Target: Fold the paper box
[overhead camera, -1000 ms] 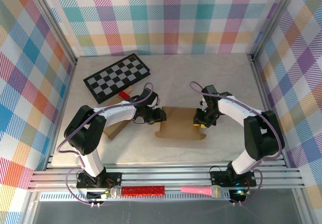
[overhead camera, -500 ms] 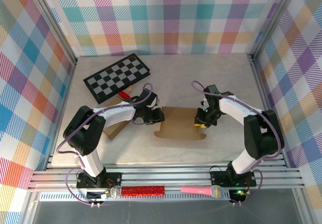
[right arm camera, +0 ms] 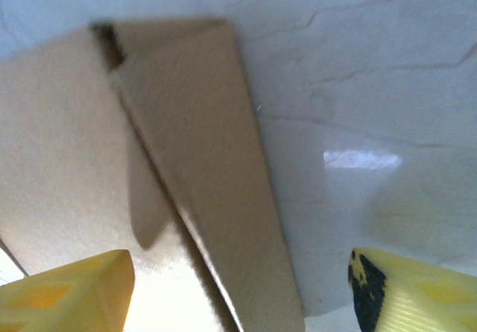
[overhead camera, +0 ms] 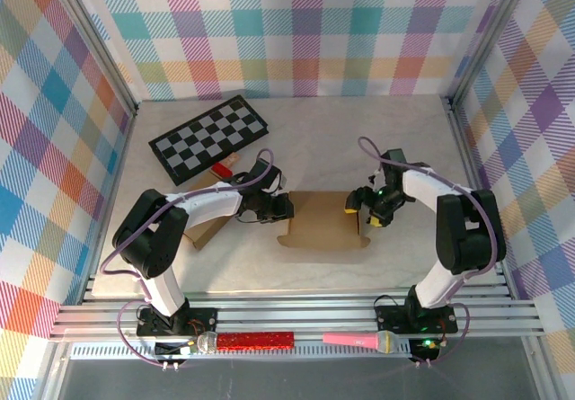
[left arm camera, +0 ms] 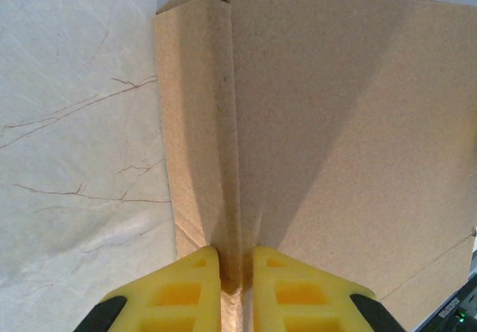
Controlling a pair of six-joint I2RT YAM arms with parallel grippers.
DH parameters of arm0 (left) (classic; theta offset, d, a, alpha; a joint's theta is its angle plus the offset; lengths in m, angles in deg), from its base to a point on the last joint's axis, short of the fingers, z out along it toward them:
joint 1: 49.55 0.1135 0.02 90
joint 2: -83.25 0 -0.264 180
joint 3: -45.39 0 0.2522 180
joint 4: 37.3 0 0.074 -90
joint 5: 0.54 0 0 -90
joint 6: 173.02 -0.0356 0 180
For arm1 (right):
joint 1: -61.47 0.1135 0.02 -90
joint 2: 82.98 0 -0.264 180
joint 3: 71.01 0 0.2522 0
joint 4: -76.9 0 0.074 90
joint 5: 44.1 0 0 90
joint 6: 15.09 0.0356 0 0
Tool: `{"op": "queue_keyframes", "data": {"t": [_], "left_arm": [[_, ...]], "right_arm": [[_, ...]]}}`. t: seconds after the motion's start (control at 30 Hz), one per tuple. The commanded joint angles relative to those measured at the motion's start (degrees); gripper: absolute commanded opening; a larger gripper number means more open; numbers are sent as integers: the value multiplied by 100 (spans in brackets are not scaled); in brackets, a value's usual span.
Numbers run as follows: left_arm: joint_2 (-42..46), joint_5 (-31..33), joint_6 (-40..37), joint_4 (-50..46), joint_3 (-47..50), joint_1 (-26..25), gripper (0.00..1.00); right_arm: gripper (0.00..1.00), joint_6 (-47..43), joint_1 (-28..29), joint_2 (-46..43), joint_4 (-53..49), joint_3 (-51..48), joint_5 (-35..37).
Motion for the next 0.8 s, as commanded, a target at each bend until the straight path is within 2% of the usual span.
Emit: {"op": "queue_keyframes", "data": {"t": [0.0,0.2,0.43,0.67,0.77], "left_arm": [[-82,10,-91,-292,-5,-60,13],[-82,-10,37,-153,98,-51,12],[55,-274,401,684,610,168,10],[122,-597,567,1142,1107,567,9],[133,-667,560,1195,1165,638,9]], "right_arm": [[78,-189,-135,257,170,210,-497],[79,-22,-140,508,785,36,-1350],[79,147,-126,483,1438,-200,-2343],[79,125,-113,404,1448,-271,-2450],[79,16,-114,340,1169,-261,-1959]]}}
